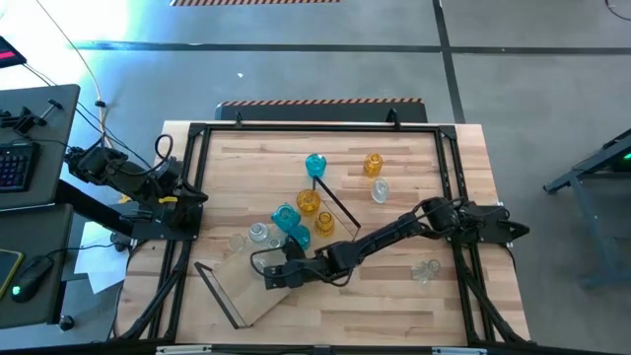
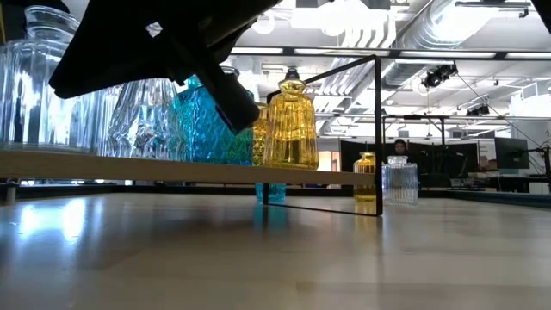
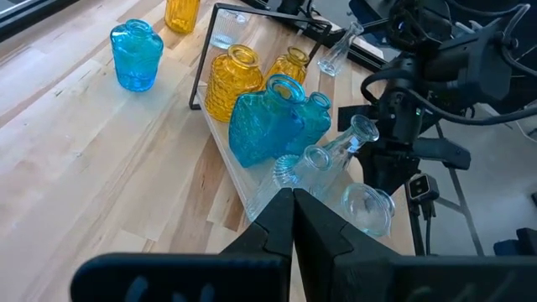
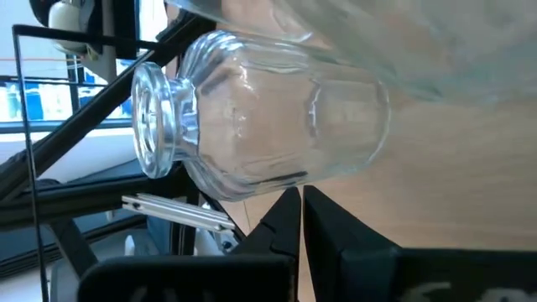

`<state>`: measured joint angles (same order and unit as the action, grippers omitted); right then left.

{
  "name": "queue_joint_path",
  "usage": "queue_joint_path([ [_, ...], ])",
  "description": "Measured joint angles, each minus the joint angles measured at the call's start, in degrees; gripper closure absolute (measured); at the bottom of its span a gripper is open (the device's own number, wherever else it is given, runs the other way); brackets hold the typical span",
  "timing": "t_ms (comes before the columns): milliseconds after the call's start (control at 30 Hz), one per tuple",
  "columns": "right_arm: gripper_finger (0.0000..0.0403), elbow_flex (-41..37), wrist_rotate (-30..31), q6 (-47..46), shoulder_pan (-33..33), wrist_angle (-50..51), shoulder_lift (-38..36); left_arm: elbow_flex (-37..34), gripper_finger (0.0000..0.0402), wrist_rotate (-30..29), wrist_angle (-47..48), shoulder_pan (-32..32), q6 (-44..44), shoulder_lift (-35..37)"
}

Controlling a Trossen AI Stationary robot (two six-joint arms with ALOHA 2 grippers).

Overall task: Sort vases onto shelf
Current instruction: Adjust the transparent vase on the shelf and align with the other transparent vase

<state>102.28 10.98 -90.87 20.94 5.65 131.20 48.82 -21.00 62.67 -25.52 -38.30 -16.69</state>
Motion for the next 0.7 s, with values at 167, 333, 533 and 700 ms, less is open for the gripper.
queue_joint_path([
  [167, 0.0403, 0.00, 0.02, 0.52, -0.08, -0.83, 0.00, 0.00, 0.0401, -0.06, -0.01, -0.02, 0.00, 0.00],
  [333, 0.0403, 0.01, 0.02, 0.52, -0.08, -1.83, 0.00, 0.00, 0.0401, -0.12, 0.00, 0.01, 0.00, 0.00],
  [533, 0.0403, 0.02, 2.12, 0.52, -0.08, -3.15, 0.00, 0.00, 0.0402, -0.24, -0.02, -0.01, -0.02, 0.00],
  [700, 0.0403, 0.02, 2.19, 0.52, -0.08, -3.34, 0.00, 0.00, 0.0402, -0.47, 0.00, -0.02, -0.01, 0.00],
])
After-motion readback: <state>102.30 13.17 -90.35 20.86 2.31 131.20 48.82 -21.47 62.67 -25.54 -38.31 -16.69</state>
